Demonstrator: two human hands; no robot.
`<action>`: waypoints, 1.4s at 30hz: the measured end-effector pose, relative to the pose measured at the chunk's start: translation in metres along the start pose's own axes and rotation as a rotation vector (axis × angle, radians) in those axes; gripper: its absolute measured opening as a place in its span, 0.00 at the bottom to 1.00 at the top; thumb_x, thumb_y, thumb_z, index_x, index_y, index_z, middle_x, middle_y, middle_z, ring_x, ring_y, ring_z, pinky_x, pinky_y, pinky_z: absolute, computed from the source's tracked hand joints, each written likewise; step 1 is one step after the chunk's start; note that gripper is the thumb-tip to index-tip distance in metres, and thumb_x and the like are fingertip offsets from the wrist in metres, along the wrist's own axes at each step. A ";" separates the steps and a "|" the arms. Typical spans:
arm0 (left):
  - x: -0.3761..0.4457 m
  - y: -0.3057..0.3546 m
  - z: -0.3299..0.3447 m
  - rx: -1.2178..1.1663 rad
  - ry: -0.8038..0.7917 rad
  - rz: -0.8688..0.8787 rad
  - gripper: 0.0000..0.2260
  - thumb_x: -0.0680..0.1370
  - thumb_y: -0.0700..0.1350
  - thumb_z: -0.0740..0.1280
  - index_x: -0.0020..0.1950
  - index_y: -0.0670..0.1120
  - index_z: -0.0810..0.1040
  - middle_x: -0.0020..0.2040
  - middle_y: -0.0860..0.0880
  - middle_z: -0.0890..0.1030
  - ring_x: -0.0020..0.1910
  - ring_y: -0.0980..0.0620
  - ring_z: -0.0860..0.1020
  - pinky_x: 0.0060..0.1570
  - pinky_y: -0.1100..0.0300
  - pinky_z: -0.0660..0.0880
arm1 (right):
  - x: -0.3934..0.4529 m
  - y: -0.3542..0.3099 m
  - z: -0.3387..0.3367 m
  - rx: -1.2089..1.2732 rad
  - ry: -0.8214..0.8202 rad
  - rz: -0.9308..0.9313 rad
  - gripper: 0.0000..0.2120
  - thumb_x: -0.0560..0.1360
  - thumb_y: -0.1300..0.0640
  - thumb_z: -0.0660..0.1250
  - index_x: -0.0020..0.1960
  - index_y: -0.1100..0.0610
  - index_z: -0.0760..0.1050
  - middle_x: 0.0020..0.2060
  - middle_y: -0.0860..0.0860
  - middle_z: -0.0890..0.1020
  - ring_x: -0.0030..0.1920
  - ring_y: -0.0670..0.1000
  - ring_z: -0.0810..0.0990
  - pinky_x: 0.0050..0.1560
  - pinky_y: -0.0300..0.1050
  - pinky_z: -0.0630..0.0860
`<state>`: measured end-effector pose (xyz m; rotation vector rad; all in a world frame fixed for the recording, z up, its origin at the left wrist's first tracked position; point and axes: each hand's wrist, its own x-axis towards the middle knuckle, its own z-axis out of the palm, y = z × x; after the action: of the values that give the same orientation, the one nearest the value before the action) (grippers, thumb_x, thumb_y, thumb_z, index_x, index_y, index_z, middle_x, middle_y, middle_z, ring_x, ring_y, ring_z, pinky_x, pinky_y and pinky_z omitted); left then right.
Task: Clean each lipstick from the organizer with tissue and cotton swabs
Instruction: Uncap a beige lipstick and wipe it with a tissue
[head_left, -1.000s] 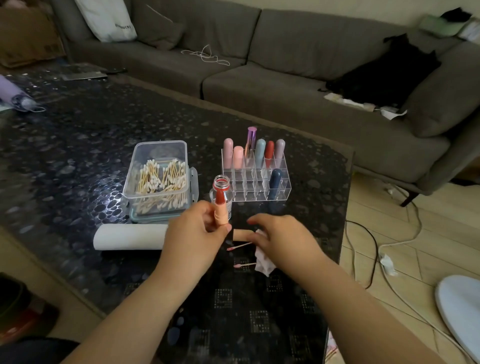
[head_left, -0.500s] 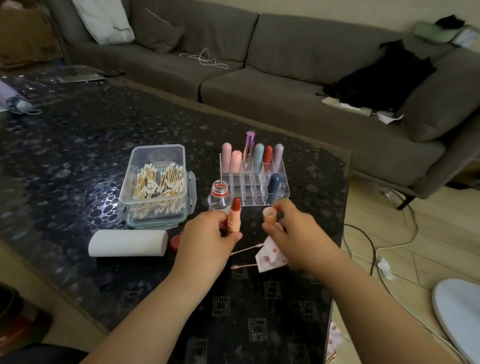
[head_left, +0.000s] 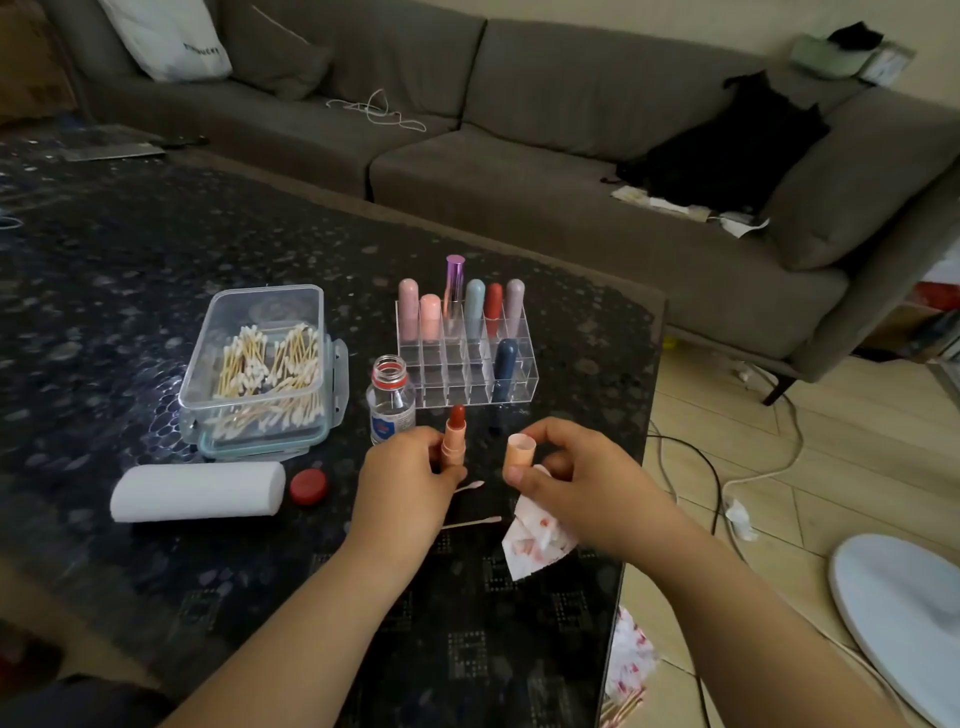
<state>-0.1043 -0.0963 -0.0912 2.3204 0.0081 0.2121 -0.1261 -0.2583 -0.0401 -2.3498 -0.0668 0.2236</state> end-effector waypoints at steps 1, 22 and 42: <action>0.000 0.000 0.000 0.004 0.002 0.004 0.03 0.73 0.44 0.72 0.44 0.47 0.81 0.40 0.53 0.80 0.41 0.56 0.77 0.35 0.71 0.62 | 0.000 0.000 0.000 0.001 -0.001 0.004 0.10 0.76 0.48 0.67 0.56 0.44 0.72 0.28 0.44 0.72 0.22 0.38 0.68 0.23 0.29 0.63; -0.047 0.016 -0.048 -0.372 -0.113 0.031 0.03 0.78 0.48 0.63 0.47 0.55 0.75 0.41 0.58 0.81 0.44 0.68 0.77 0.39 0.76 0.70 | -0.015 -0.024 0.004 0.235 -0.151 -0.198 0.06 0.74 0.52 0.70 0.50 0.45 0.76 0.30 0.48 0.75 0.31 0.47 0.70 0.35 0.43 0.69; -0.054 -0.016 -0.093 -0.901 -0.291 -0.197 0.06 0.77 0.38 0.63 0.50 0.41 0.79 0.34 0.48 0.82 0.35 0.54 0.80 0.40 0.63 0.80 | -0.034 -0.053 0.007 -0.106 0.042 -0.371 0.03 0.73 0.50 0.65 0.45 0.42 0.74 0.42 0.41 0.77 0.44 0.39 0.75 0.41 0.30 0.70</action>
<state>-0.1712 -0.0221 -0.0477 1.4198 -0.0047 -0.1965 -0.1600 -0.2198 -0.0027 -2.3933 -0.4996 -0.0125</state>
